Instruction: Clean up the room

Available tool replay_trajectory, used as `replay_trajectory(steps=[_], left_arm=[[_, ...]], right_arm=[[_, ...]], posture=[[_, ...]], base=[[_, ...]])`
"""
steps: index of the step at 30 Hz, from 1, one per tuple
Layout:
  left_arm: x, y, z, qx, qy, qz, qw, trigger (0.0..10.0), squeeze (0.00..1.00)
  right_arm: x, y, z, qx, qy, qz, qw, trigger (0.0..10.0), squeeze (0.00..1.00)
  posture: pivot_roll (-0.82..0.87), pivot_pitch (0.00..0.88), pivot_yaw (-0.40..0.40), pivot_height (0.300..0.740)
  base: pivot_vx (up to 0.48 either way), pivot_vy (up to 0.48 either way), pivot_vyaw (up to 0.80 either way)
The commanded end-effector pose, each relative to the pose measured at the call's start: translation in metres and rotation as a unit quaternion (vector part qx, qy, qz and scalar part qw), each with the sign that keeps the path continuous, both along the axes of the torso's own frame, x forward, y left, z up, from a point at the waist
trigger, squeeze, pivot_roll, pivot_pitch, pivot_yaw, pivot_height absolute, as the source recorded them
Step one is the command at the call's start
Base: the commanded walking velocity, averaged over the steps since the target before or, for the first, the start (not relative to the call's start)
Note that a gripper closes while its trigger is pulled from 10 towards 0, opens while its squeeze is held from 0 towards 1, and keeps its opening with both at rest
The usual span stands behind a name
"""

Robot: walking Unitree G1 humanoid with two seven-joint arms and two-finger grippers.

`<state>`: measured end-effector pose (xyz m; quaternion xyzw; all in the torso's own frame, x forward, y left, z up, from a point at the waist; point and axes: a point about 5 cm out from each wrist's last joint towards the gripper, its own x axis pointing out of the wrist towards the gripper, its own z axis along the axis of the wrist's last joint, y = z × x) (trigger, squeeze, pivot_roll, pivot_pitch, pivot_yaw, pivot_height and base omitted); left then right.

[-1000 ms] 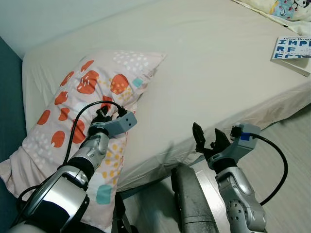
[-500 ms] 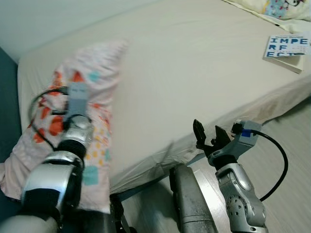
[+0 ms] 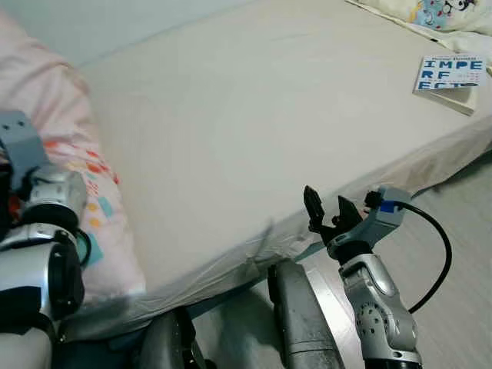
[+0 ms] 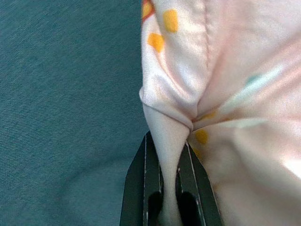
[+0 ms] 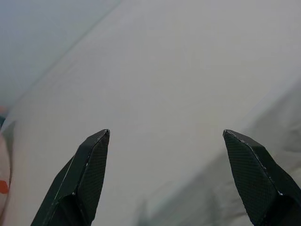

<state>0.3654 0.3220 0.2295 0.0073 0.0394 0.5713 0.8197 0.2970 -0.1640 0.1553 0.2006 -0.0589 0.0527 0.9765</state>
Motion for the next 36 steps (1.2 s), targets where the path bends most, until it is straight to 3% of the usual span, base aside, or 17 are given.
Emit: replay_trajectory(steps=[1,2,5,8,10,11,14,17,20,23,24,25,26,27,28,29,36], left_arm=[[-0.011,0.017,0.003,0.003,0.005,0.054,0.999,0.0,0.0],[-0.01,0.018,0.022,0.028,-0.017,0.063,0.997,0.0,0.0],[-0.009,0.018,0.036,0.044,-0.032,0.07,0.996,0.0,0.0],[-0.01,0.017,0.079,0.099,-0.081,0.093,0.987,0.0,0.0],[-0.01,0.017,0.079,0.099,-0.081,0.093,0.987,0.0,0.0],[-0.008,0.009,0.098,0.141,-0.094,0.087,0.982,0.0,0.0],[-0.005,0.003,0.102,0.162,-0.094,0.08,0.979,0.0,0.0],[0.01,-0.026,0.089,0.205,-0.065,0.033,0.976,0.0,0.0],[0.014,-0.035,0.082,0.209,-0.054,0.015,0.976,0.0,0.0],[0.032,-0.087,0.037,0.226,-0.003,-0.09,0.97,0.0,0.0],[0.032,-0.087,0.037,0.226,-0.003,-0.09,0.97,0.0,0.0],[0.035,-0.102,0.026,0.229,0.008,-0.119,0.966,0.0,0.0],[0.037,-0.12,0.011,0.229,0.022,-0.16,0.96,0.3,0.0],[0.038,-0.136,-0.005,0.229,0.039,-0.197,0.953,4.4,0.0],[0.038,-0.136,-0.005,0.229,0.039,-0.197,0.953,4.4,0.0],[0.037,-0.148,-0.018,0.229,0.051,-0.218,0.947,9.5,0.0],[0.03,-0.17,-0.052,0.189,0.085,-0.26,0.943,10.0,0.0]], right_arm=[[0.0,0.002,-0.005,0.004,0.005,0.005,1.0,10.0,0.0],[0.001,0.002,-0.005,0.004,0.003,0.006,1.0,10.0,0.0],[0.001,0.002,-0.004,0.004,0.002,0.008,1.0,10.0,0.0],[0.003,0.002,-0.005,0.005,0.0,0.008,1.0,10.0,0.0],[0.003,0.002,-0.005,0.005,0.0,0.008,1.0,10.0,0.0],[0.003,0.002,-0.005,0.006,0.0,0.007,1.0,10.0,0.0],[0.003,0.002,-0.005,0.006,0.0,0.007,1.0,10.0,0.0],[0.002,0.001,-0.007,0.008,0.002,0.005,1.0,10.0,0.0],[0.002,0.001,-0.008,0.009,0.002,0.004,1.0,10.0,0.0],[0.0,-0.002,-0.009,0.009,0.004,0.001,1.0,10.0,0.0],[0.0,-0.002,-0.009,0.009,0.004,0.001,1.0,10.0,0.0],[0.0,-0.002,-0.009,0.008,0.004,0.0,1.0,10.0,0.0],[-0.001,-0.003,-0.01,0.008,0.005,-0.001,1.0,10.0,0.0],[-0.001,-0.003,-0.01,0.007,0.005,-0.002,1.0,10.0,0.0],[-0.001,-0.003,-0.01,0.007,0.005,-0.002,1.0,10.0,0.0],[-0.001,-0.003,-0.01,0.007,0.005,-0.003,1.0,10.0,0.0],[-0.003,-0.005,-0.011,0.007,0.005,-0.005,1.0,10.0,0.0]], posture=[[-0.21,0.31,0.118,0.58],[-0.21,0.307,0.119,0.58],[-0.21,0.307,0.119,0.58],[-0.21,0.303,0.122,0.58],[-0.21,0.303,0.122,0.58],[-0.2,0.303,0.125,0.58],[-0.2,0.303,0.125,0.58],[-0.2,0.305,0.128,0.58],[-0.2,0.307,0.129,0.58],[-0.2,0.309,0.129,0.58],[-0.2,0.309,0.129,0.58],[-0.2,0.309,0.129,0.58],[-0.2,0.312,0.129,0.58],[-0.2,0.314,0.13,0.58],[-0.2,0.314,0.13,0.58],[-0.2,0.314,0.13,0.58],[-0.21,0.316,0.132,0.58]], base=[[0.0,0.0,0.0],[0.0,0.0,0.0],[0.0,0.0,0.0],[0.0,0.0,0.0],[0.0,0.0,0.0],[0.0,0.0,0.0],[0.0,0.0,0.0],[0.0,0.0,0.0],[0.0,0.0,0.0],[0.0,0.0,0.0],[0.0,0.0,0.0],[0.0,0.0,0.0],[0.0,0.0,0.0],[0.0,0.0,0.0],[0.0,0.0,0.0],[0.0,0.0,0.0],[0.0,0.0,0.0]])
